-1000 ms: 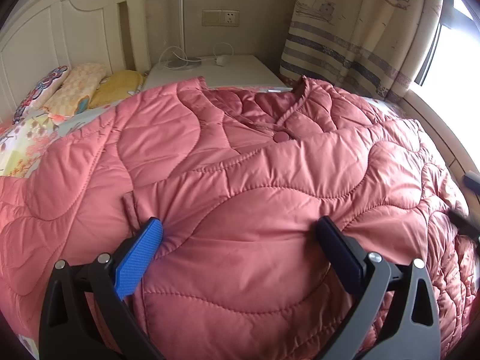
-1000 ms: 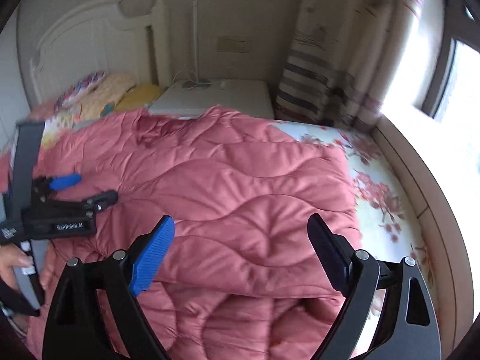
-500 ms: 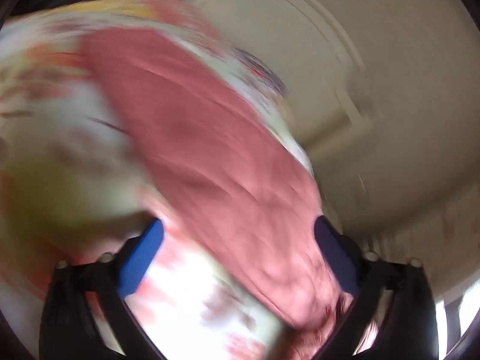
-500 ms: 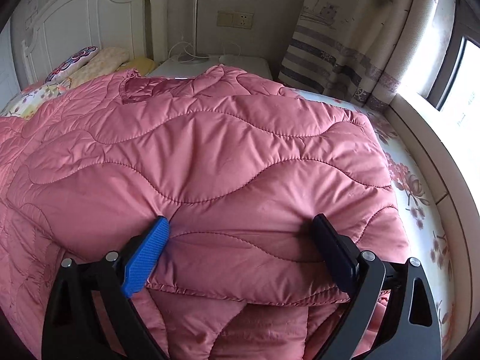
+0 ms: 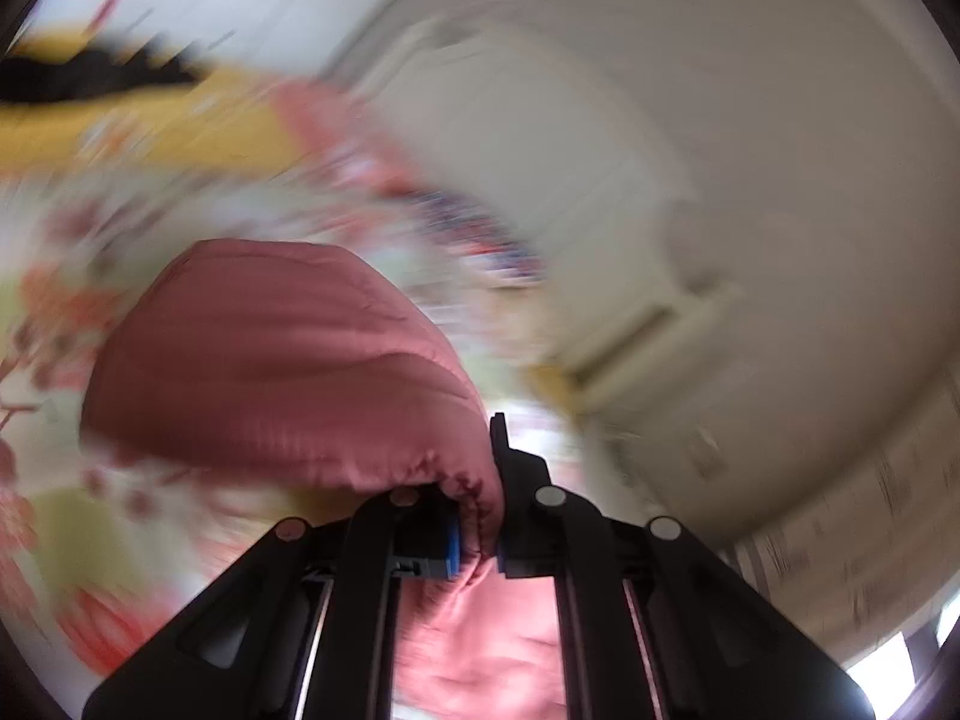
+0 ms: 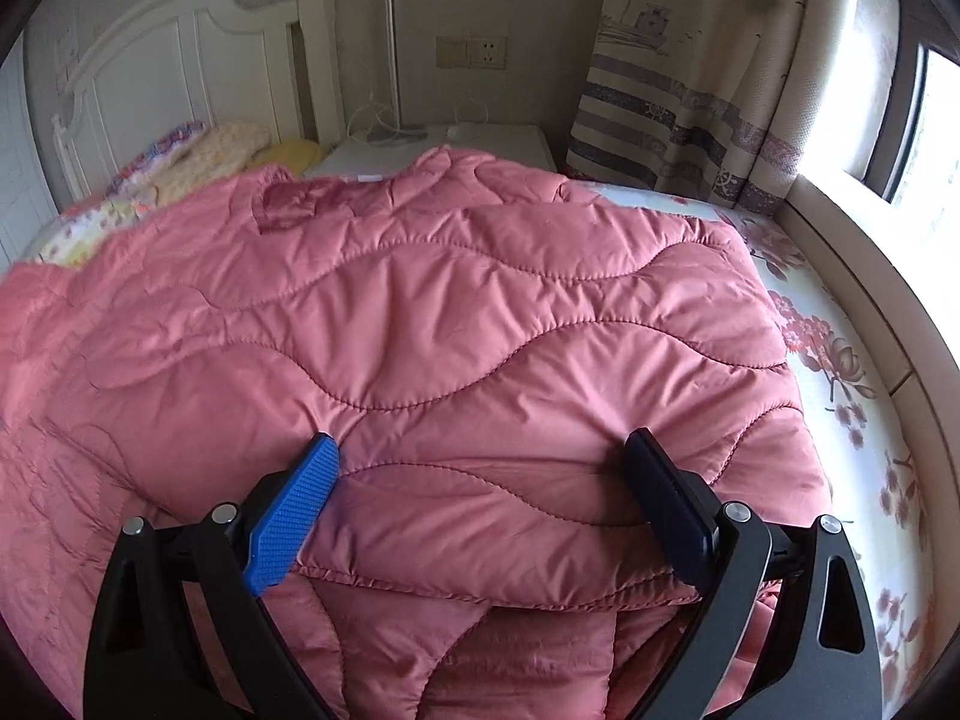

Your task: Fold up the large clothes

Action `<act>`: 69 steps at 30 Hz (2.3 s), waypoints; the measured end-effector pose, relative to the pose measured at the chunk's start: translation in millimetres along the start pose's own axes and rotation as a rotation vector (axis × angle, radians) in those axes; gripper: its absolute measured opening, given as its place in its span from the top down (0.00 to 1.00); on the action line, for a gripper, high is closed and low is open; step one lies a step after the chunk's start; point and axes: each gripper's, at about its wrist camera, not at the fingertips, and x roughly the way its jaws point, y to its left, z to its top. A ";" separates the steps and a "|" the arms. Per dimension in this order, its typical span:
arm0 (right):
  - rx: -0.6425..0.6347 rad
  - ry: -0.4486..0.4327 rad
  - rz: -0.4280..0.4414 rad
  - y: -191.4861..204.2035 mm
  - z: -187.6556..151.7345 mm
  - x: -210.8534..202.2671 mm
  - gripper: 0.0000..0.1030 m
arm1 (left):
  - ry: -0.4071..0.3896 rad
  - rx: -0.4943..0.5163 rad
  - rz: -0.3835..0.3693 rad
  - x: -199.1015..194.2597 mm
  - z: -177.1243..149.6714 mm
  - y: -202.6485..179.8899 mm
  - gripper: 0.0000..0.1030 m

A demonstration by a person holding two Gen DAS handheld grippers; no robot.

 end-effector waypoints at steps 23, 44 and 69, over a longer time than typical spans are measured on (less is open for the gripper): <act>0.585 -0.287 0.043 -121.0 -21.9 -35.1 0.10 | 0.398 1.182 -0.234 14.7 -371.1 -266.9 0.12; -0.156 -0.181 0.054 51.7 29.5 -38.4 0.26 | 0.271 0.769 -0.091 -14.6 -255.6 -128.9 0.02; -0.093 0.012 0.102 42.1 13.0 18.0 0.22 | 0.586 0.565 -0.225 101.6 -160.8 -152.8 0.07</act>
